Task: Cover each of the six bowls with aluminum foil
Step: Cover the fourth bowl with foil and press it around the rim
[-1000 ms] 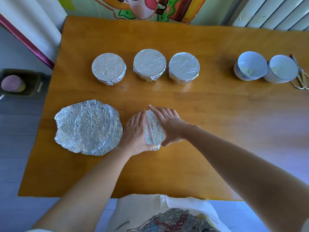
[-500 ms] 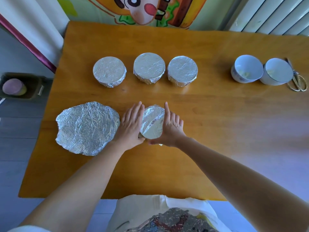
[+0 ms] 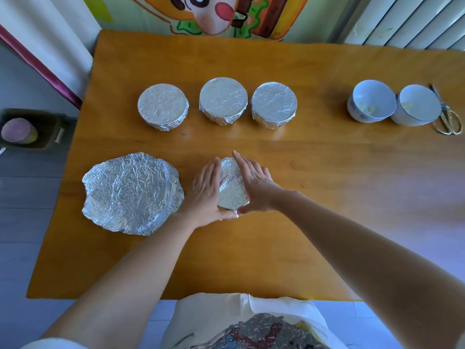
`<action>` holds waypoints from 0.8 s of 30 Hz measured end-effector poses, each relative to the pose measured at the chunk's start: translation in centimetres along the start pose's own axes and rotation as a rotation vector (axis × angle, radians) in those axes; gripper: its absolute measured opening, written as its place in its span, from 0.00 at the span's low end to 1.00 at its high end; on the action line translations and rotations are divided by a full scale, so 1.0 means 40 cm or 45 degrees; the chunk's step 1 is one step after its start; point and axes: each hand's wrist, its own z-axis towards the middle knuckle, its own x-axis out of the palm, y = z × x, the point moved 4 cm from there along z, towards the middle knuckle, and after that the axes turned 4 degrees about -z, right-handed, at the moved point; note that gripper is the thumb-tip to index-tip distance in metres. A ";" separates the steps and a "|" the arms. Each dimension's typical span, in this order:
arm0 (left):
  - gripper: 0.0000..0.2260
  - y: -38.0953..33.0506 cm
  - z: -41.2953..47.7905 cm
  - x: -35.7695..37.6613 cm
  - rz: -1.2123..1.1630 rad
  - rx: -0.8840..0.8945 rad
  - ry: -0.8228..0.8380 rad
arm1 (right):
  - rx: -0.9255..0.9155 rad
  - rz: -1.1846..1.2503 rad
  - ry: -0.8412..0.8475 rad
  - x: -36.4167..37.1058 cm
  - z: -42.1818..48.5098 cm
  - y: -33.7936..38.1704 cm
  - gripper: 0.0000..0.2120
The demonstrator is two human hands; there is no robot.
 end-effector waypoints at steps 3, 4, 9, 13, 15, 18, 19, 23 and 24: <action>0.62 -0.001 0.003 0.002 -0.046 -0.021 -0.003 | 0.001 -0.036 -0.022 0.000 0.009 -0.002 0.72; 0.62 -0.001 0.005 0.001 -0.058 -0.028 -0.002 | 0.000 -0.047 -0.027 0.001 0.012 -0.003 0.72; 0.63 0.001 0.012 0.001 -0.079 -0.049 0.020 | -0.007 -0.094 -0.039 0.004 0.025 -0.013 0.72; 0.64 0.002 0.019 -0.001 -0.091 -0.061 0.027 | -0.013 -0.105 -0.035 0.004 0.031 -0.017 0.73; 0.65 0.004 0.023 0.000 -0.082 -0.064 0.034 | -0.012 -0.109 -0.023 0.002 0.033 -0.018 0.73; 0.65 0.006 0.027 0.001 -0.073 -0.057 0.040 | -0.001 -0.125 -0.010 0.000 0.036 -0.020 0.74; 0.65 0.006 0.027 0.000 -0.077 -0.060 0.041 | 0.003 -0.135 -0.006 -0.001 0.036 -0.020 0.74; 0.65 0.005 0.029 -0.004 -0.064 -0.062 0.034 | 0.020 -0.145 0.003 -0.003 0.036 -0.018 0.74; 0.65 0.005 0.028 -0.004 -0.065 -0.063 0.040 | 0.024 -0.138 0.005 -0.003 0.035 -0.017 0.74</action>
